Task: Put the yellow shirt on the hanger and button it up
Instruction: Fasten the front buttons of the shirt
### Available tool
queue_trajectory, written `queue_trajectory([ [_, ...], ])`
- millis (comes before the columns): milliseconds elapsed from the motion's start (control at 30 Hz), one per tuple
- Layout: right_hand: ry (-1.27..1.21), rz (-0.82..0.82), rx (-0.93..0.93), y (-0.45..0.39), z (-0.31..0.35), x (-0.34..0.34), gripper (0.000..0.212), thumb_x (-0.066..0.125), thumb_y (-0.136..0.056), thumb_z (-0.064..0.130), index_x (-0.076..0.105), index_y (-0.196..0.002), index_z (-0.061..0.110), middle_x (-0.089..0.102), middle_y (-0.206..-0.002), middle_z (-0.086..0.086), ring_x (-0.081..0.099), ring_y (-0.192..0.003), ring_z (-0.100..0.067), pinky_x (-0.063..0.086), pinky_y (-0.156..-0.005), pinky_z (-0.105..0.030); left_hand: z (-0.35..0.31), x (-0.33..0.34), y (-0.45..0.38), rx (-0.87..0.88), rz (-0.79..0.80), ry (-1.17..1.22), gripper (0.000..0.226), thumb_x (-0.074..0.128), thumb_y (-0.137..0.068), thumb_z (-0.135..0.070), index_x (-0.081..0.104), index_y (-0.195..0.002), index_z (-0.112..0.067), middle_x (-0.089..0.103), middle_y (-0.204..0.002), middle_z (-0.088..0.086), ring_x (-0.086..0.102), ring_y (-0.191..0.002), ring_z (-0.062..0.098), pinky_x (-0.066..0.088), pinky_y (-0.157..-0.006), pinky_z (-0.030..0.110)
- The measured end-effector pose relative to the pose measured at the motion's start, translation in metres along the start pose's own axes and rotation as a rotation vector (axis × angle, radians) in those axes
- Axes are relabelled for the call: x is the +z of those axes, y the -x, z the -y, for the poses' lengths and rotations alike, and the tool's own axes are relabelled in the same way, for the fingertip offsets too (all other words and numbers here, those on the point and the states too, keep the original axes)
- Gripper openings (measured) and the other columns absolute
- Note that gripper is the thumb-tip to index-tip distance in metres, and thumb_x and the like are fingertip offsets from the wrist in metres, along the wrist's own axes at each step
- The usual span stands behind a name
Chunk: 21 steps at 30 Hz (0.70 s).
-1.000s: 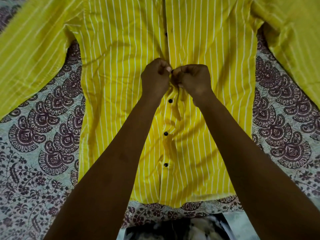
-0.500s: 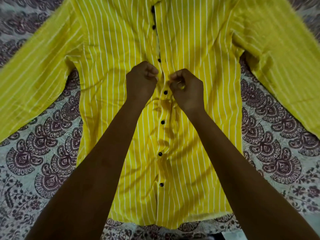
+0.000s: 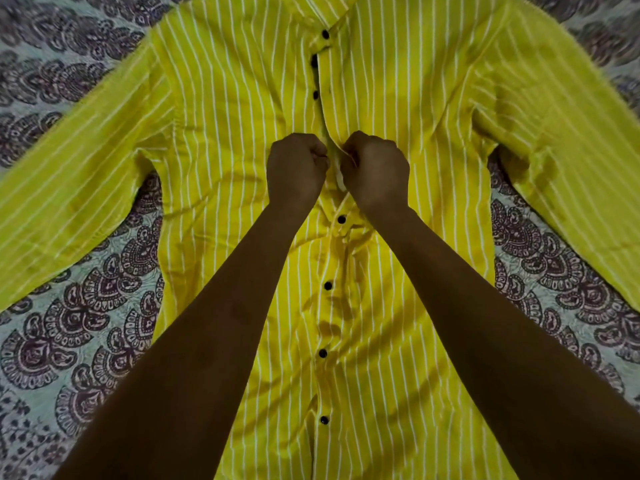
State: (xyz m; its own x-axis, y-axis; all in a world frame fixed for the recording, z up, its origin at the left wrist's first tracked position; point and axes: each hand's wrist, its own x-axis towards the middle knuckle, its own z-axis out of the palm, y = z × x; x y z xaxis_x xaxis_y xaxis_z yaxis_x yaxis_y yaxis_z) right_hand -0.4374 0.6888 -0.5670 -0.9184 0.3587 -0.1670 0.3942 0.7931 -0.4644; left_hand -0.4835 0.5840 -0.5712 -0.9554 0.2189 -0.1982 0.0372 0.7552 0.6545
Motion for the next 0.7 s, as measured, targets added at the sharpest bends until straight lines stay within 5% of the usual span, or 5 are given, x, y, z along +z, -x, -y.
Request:
queue_trajectory([
  [133, -0.611, -0.015, 0.290, -0.004, -0.003, 0.004, 0.008, 0.065, -0.077, 0.008, 0.071, -0.073, 0.010, 0.069, -0.075, -0.014, 0.064, -0.077, -0.028, 0.048, -0.071, -0.038, 0.001, 0.004, 0.001, 0.044, -0.041, -0.051, 0.017, 0.055, -0.076, -0.003, 0.070, -0.081, -0.007, 0.072, -0.087, 0.009, 0.065, -0.088, 0.024, 0.045, -0.076, 0.031],
  [233, -0.982, 0.073, 0.517, 0.000, -0.005, 0.003, 0.024, 0.065, -0.075, 0.002, 0.064, -0.059, 0.020, 0.060, -0.062, -0.006, 0.058, -0.065, -0.023, 0.052, -0.073, -0.046, -0.001, 0.004, -0.002, 0.012, -0.031, -0.093, 0.014, 0.057, -0.077, -0.006, 0.070, -0.082, -0.009, 0.071, -0.089, 0.008, 0.064, -0.089, 0.023, 0.042, -0.076, 0.027],
  [400, -1.180, 0.095, 0.572, 0.009, -0.002, 0.002, 0.007, 0.065, -0.073, 0.001, 0.066, -0.079, 0.005, 0.060, -0.072, -0.014, 0.056, -0.068, -0.024, 0.047, -0.068, -0.035, -0.012, -0.003, -0.002, -0.033, -0.028, 0.041, 0.011, 0.063, -0.073, -0.008, 0.072, -0.079, -0.009, 0.072, -0.082, 0.007, 0.065, -0.080, 0.017, 0.039, -0.071, 0.017],
  [700, -1.087, 0.042, 0.556, 0.008, -0.006, 0.014, 0.015, 0.059, -0.080, -0.003, 0.069, -0.090, 0.002, 0.065, -0.077, -0.012, 0.062, -0.072, -0.025, 0.052, -0.071, -0.037, -0.018, -0.005, 0.006, -0.145, 0.022, 0.256, 0.004, 0.067, -0.071, -0.010, 0.070, -0.074, -0.011, 0.059, -0.058, -0.013, 0.065, -0.064, 0.018, 0.054, -0.080, 0.040],
])
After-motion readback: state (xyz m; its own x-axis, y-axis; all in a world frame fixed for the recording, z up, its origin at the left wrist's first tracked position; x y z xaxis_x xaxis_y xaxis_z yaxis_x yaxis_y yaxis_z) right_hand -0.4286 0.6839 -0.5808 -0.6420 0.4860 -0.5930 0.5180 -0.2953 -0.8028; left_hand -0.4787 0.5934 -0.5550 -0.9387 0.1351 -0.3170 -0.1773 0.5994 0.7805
